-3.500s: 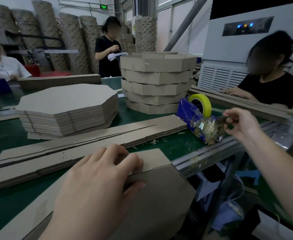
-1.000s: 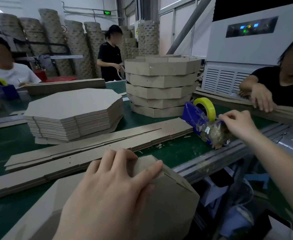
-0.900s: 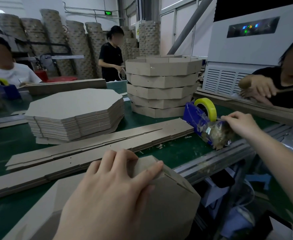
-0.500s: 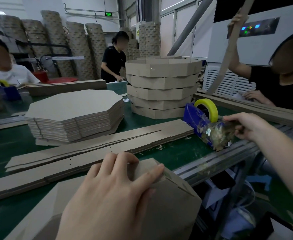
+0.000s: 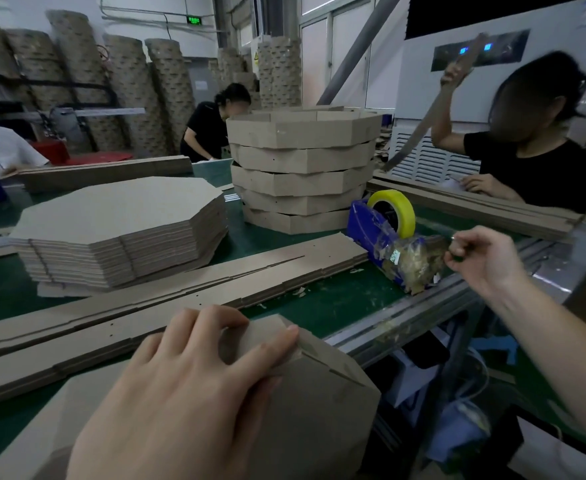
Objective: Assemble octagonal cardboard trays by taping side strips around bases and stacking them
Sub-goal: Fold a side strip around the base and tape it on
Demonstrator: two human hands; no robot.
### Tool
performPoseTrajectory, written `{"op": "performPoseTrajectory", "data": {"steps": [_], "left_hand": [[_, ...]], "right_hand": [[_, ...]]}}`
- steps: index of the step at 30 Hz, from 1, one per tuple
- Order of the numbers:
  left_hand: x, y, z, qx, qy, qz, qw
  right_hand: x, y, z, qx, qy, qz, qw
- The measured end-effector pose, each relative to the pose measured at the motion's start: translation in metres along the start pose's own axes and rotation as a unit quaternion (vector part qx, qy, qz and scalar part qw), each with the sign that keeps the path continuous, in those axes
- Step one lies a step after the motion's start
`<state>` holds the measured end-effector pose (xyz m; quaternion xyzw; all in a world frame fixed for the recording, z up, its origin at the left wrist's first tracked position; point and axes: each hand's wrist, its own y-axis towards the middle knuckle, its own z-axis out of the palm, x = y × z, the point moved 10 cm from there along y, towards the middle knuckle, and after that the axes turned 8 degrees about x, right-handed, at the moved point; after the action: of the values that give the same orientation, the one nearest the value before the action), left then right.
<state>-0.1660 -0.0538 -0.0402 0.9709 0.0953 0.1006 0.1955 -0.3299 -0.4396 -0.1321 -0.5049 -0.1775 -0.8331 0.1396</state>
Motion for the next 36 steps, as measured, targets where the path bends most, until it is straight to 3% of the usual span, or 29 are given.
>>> {"op": "performPoseTrajectory", "data": {"steps": [4,7,9,11,14,20,23,24,27,28,29,33,36], "left_hand": [[0.002,0.0,0.001,0.003,0.0,-0.007,1.0],[0.003,-0.001,0.001,0.0,-0.004,-0.011,1.0],[0.005,-0.001,0.001,-0.002,-0.008,-0.016,1.0],[0.006,-0.002,0.001,0.0,-0.009,-0.018,1.0],[0.008,-0.002,0.001,0.0,-0.01,-0.02,1.0],[0.009,-0.002,-0.001,0.005,-0.015,-0.03,0.999],[0.01,-0.004,0.0,0.01,-0.02,-0.032,0.999],[0.01,-0.005,-0.001,0.012,-0.022,-0.033,0.999],[0.011,-0.005,-0.001,0.014,-0.025,-0.035,0.999],[0.011,-0.006,-0.001,0.014,-0.027,-0.033,0.999],[0.01,-0.006,-0.001,0.013,-0.027,-0.03,0.999],[0.007,-0.006,-0.001,0.007,-0.032,-0.023,0.999],[0.003,-0.004,0.001,0.014,-0.032,-0.02,0.999]], "right_hand": [[-0.005,-0.008,0.001,0.012,0.031,-0.033,0.999],[-0.005,-0.011,-0.005,-0.033,-0.014,-0.028,0.999],[-0.004,-0.017,-0.018,-0.087,-0.106,0.0,0.991],[0.0,-0.027,-0.03,-0.129,-0.28,0.048,0.95],[0.025,-0.036,-0.027,-0.167,-0.429,0.024,0.887],[0.02,-0.031,-0.033,-0.159,-0.45,0.13,0.869],[0.025,-0.026,-0.031,-0.144,-0.494,0.125,0.848],[0.029,-0.023,-0.031,-0.144,-0.527,0.114,0.83],[0.047,-0.028,-0.036,-0.153,-0.712,0.073,0.682],[0.05,-0.033,-0.038,-0.151,-0.735,0.053,0.659],[0.052,-0.038,-0.035,-0.136,-0.734,0.032,0.664],[0.053,-0.066,0.035,-0.013,-0.648,-0.076,0.757],[0.031,-0.098,0.121,0.199,-0.518,-0.006,0.832]]}}
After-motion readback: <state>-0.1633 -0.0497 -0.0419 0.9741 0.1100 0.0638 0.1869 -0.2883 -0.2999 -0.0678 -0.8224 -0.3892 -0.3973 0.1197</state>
